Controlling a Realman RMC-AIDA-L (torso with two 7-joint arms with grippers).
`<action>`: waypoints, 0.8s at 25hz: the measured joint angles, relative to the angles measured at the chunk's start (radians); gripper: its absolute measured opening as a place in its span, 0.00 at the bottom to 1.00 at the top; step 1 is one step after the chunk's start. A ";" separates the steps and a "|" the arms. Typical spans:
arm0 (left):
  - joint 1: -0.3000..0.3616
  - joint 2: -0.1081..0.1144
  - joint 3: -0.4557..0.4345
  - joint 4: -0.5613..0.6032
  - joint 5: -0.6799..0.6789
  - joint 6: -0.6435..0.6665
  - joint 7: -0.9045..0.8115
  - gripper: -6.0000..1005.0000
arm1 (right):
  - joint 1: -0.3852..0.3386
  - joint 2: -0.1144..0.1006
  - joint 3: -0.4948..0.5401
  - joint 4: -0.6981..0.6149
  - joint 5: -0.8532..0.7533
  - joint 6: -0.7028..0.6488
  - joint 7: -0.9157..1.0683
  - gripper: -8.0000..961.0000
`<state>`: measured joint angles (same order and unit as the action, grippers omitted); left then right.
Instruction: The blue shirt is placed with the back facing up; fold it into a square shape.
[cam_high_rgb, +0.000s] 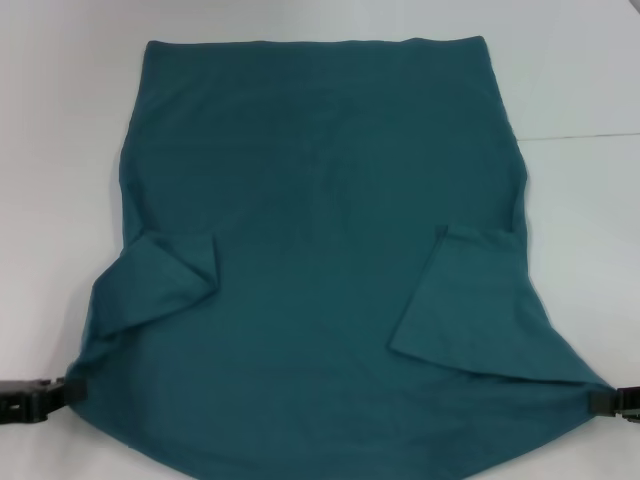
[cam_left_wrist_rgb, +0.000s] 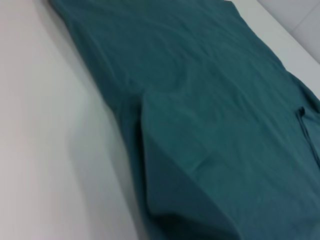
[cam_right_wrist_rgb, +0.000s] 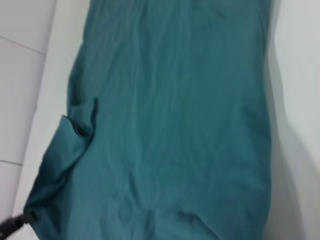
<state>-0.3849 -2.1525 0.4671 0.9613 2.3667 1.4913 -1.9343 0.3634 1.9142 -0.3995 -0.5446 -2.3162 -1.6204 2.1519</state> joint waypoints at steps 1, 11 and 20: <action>0.007 -0.001 0.000 0.006 0.000 0.003 0.000 0.12 | -0.002 0.000 0.009 0.000 0.000 -0.003 -0.005 0.04; 0.065 -0.009 -0.018 0.045 -0.005 0.036 0.009 0.14 | -0.018 0.003 0.087 0.000 0.000 -0.033 -0.055 0.04; 0.081 -0.011 -0.020 0.059 -0.009 0.063 0.014 0.16 | -0.058 0.005 0.137 0.000 0.002 -0.063 -0.103 0.04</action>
<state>-0.3043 -2.1637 0.4475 1.0201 2.3575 1.5547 -1.9204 0.3055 1.9192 -0.2622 -0.5446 -2.3146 -1.6834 2.0487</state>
